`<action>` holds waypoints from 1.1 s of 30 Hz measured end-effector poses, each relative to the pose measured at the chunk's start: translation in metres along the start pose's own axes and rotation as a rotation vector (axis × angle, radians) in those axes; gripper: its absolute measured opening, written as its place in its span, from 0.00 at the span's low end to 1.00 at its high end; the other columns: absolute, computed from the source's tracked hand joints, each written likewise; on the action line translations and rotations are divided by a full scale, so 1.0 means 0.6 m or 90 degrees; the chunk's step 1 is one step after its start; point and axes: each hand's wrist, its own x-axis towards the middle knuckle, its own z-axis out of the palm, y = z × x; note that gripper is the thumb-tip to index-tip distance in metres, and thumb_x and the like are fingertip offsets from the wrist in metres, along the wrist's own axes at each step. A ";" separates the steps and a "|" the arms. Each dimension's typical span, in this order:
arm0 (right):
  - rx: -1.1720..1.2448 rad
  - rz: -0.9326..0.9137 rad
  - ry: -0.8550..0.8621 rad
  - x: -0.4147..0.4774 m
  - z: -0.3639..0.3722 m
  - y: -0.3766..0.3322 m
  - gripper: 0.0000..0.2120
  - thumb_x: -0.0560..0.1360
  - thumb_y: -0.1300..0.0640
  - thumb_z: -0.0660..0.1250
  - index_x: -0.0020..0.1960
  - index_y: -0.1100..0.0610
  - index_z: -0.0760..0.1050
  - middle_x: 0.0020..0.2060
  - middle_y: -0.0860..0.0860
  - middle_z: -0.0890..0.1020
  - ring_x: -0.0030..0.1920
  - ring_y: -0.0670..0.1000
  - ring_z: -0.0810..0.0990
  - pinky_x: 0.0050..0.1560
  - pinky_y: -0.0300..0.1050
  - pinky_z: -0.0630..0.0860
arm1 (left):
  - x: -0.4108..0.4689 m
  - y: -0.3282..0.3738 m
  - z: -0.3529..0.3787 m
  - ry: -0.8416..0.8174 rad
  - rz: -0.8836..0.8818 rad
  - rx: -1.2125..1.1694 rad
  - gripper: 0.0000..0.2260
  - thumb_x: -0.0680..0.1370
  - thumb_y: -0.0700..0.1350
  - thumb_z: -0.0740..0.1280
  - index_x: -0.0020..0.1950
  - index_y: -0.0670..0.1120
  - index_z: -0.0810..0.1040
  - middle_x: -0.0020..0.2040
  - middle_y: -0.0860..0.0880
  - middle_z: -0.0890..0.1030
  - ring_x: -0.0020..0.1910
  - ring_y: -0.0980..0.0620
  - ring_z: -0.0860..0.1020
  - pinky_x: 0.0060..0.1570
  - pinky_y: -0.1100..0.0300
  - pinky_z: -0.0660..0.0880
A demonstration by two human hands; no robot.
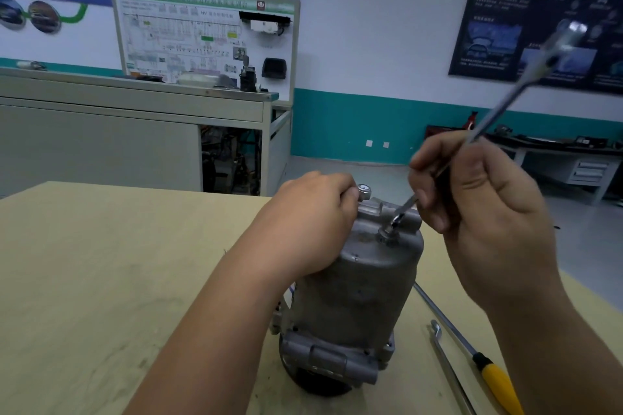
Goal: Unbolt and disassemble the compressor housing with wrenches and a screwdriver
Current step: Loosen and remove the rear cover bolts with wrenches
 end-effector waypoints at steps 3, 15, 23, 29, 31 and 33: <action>0.064 0.016 0.069 -0.005 -0.004 0.013 0.15 0.73 0.42 0.56 0.43 0.50 0.77 0.28 0.46 0.73 0.26 0.45 0.66 0.26 0.34 0.65 | 0.000 0.000 0.000 0.000 0.000 0.001 0.14 0.82 0.50 0.52 0.58 0.51 0.75 0.55 0.48 0.76 0.56 0.47 0.72 0.57 0.49 0.70; 0.099 0.064 0.122 0.009 -0.004 0.022 0.18 0.79 0.46 0.54 0.51 0.55 0.77 0.27 0.46 0.72 0.24 0.42 0.63 0.23 0.33 0.62 | 0.000 0.002 0.006 0.016 -0.001 0.020 0.14 0.82 0.50 0.51 0.58 0.51 0.75 0.55 0.47 0.76 0.55 0.46 0.72 0.56 0.48 0.70; 0.017 0.128 0.170 0.030 0.006 0.018 0.12 0.82 0.56 0.51 0.44 0.57 0.70 0.26 0.52 0.78 0.18 0.45 0.63 0.20 0.35 0.63 | 0.000 0.003 0.005 0.016 -0.003 0.016 0.13 0.82 0.50 0.51 0.58 0.52 0.74 0.54 0.48 0.75 0.56 0.46 0.72 0.55 0.50 0.70; -0.035 0.044 0.175 0.045 -0.007 0.004 0.14 0.83 0.56 0.49 0.43 0.56 0.68 0.24 0.49 0.75 0.19 0.44 0.63 0.20 0.33 0.62 | 0.001 0.002 0.005 0.012 -0.001 0.012 0.14 0.82 0.50 0.51 0.58 0.52 0.74 0.55 0.48 0.75 0.56 0.46 0.71 0.56 0.50 0.70; -0.042 0.016 0.140 0.044 -0.004 0.006 0.12 0.81 0.53 0.50 0.44 0.56 0.68 0.25 0.50 0.77 0.18 0.44 0.64 0.20 0.34 0.63 | 0.001 0.002 0.005 0.012 -0.003 0.014 0.14 0.82 0.50 0.51 0.58 0.52 0.74 0.55 0.48 0.75 0.56 0.46 0.71 0.56 0.49 0.70; -0.036 0.010 0.123 0.043 0.000 0.010 0.11 0.79 0.52 0.51 0.43 0.56 0.68 0.25 0.51 0.78 0.17 0.43 0.64 0.20 0.34 0.63 | 0.000 0.002 0.005 0.013 -0.005 0.016 0.14 0.82 0.50 0.50 0.58 0.52 0.74 0.54 0.47 0.75 0.56 0.45 0.71 0.56 0.50 0.69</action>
